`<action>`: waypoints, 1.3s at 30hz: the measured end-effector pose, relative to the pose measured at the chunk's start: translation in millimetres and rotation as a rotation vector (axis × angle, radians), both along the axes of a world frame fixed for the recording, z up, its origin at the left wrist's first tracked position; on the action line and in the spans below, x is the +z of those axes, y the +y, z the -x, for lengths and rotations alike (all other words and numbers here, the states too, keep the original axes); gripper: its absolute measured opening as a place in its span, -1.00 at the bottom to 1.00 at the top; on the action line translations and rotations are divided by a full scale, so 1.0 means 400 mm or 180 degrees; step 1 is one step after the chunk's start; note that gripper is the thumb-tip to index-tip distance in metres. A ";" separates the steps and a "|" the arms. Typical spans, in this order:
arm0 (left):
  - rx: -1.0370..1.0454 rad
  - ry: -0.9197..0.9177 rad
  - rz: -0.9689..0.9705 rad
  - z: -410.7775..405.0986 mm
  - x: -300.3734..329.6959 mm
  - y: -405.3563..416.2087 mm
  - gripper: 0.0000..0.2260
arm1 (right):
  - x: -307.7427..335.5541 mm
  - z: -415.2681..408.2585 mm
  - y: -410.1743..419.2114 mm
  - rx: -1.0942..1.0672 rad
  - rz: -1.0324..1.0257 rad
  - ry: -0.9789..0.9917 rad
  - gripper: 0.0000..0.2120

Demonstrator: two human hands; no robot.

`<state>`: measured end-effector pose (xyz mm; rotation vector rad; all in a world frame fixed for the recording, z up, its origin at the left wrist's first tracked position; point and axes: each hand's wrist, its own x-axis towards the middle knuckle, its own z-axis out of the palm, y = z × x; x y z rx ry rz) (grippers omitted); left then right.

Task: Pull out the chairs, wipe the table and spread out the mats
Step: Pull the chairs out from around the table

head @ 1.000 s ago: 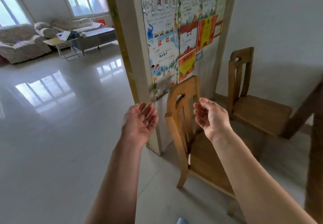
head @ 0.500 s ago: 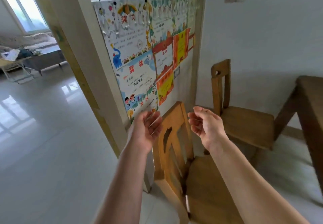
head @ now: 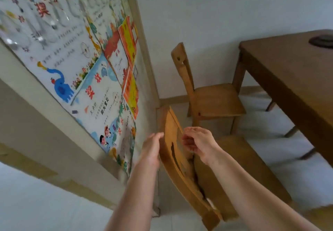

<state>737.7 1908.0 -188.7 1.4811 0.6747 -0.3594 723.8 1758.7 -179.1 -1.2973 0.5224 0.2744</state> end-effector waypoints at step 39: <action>-0.1596 0.0587 0.0599 -0.056 -0.141 -0.275 -0.54 | -0.117 0.212 -0.096 0.0881 0.4728 0.0575 -0.76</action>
